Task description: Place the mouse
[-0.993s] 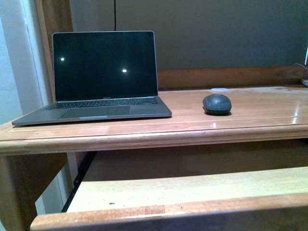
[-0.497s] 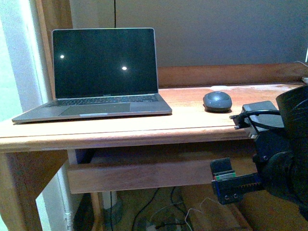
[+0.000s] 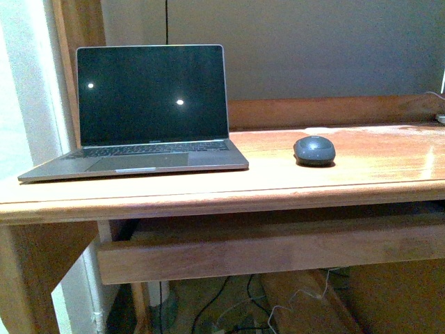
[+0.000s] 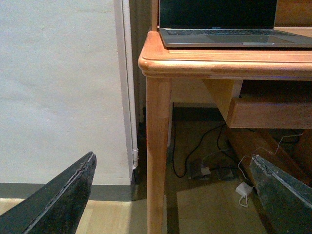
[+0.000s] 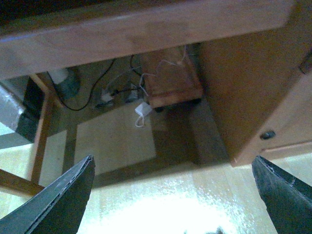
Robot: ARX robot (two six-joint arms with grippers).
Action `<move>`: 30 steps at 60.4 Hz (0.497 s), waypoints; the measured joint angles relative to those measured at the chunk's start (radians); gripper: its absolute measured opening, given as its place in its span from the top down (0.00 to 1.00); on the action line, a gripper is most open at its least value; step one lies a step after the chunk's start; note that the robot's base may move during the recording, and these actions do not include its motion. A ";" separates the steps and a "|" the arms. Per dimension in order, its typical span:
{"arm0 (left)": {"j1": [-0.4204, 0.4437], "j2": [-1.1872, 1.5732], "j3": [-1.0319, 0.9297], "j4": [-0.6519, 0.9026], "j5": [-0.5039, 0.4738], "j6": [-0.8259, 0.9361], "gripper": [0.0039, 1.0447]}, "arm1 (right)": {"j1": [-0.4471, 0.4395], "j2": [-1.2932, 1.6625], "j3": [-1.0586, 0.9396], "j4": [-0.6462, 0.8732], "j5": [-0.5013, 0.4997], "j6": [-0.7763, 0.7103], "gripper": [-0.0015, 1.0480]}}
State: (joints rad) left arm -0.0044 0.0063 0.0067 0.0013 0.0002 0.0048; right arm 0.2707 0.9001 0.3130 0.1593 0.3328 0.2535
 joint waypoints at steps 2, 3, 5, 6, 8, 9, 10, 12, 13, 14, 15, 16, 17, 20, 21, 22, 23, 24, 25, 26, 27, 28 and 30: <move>0.000 0.000 0.000 0.000 0.000 0.000 0.07 | 0.015 -0.093 -0.030 -0.061 0.039 0.019 0.07; 0.000 0.000 0.000 0.000 0.000 0.000 0.07 | 0.029 -0.156 -0.047 -0.105 0.064 0.030 0.07; 0.000 0.000 0.000 0.000 0.000 0.000 0.07 | 0.057 -0.249 -0.067 -0.174 0.105 0.040 0.07; 0.000 0.000 0.000 0.000 0.000 0.000 0.07 | 0.080 -0.311 -0.079 -0.217 0.137 0.046 0.07; 0.000 0.000 0.000 0.000 0.000 0.000 0.07 | 0.122 -0.397 -0.091 -0.286 0.189 0.065 0.07; 0.000 0.000 0.000 0.000 0.000 0.000 0.07 | 0.137 -0.425 -0.095 -0.307 0.206 0.068 0.07; 0.000 0.000 0.000 0.000 0.000 0.000 0.07 | 0.159 -0.464 -0.100 -0.335 0.228 0.077 0.07; 0.000 0.000 0.000 0.000 0.000 0.000 0.07 | 0.203 -0.541 -0.112 -0.365 0.270 0.088 0.07; 0.000 0.000 0.000 0.000 0.000 0.000 0.07 | 0.225 -0.572 -0.115 -0.365 0.290 0.098 0.07; 0.000 0.000 0.000 0.000 0.000 0.000 0.07 | 0.245 -0.588 -0.115 -0.362 0.309 0.107 0.07; 0.000 0.000 0.000 0.000 0.000 0.000 0.07 | 0.253 -0.591 -0.115 -0.361 0.317 0.113 0.07; 0.000 0.000 0.000 0.000 0.001 0.000 0.07 | 0.265 -0.595 -0.116 -0.358 0.331 0.125 0.07; 0.000 0.000 0.000 0.000 0.000 0.000 0.07 | 0.277 -0.594 -0.120 -0.352 0.348 0.137 0.07; 0.000 0.000 0.000 0.000 0.000 0.000 0.07 | 0.310 -0.587 -0.143 -0.322 0.402 0.151 0.07; 0.000 0.000 0.000 0.000 0.000 0.000 0.07 | 0.316 -0.585 -0.149 -0.314 0.412 0.153 0.07; 0.000 -0.001 0.000 0.000 -0.001 0.000 0.07 | 0.331 -0.583 -0.164 -0.300 0.423 0.158 0.07; 0.000 -0.001 0.000 0.000 0.000 0.000 0.07 | 0.325 -0.605 -0.202 -0.222 0.368 0.115 0.11; 0.000 -0.001 0.000 0.000 0.000 0.000 0.07 | 0.312 -0.626 -0.234 -0.161 0.329 0.090 0.15; 0.000 -0.001 0.000 0.000 0.001 0.000 0.07 | 0.294 -0.657 -0.277 -0.085 0.260 0.023 0.19; 0.000 -0.001 0.000 0.000 0.000 0.000 0.07 | 0.281 -0.680 -0.298 -0.050 0.224 -0.013 0.22; 0.000 -0.001 0.000 0.000 -0.004 -0.001 0.07 | 0.254 -0.707 -0.298 -0.035 0.186 -0.070 0.27; 0.000 -0.002 0.000 -0.001 -0.002 -0.001 0.07 | 0.235 -0.727 -0.298 -0.028 0.162 -0.100 0.30; 0.001 -0.002 0.000 -0.002 0.000 -0.001 0.07 | 0.188 -0.773 -0.298 -0.045 0.107 -0.155 0.39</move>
State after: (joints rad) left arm -0.0036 0.0048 0.0067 -0.0002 0.0002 0.0040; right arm 0.4587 0.1272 0.0151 0.1143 0.4397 0.0986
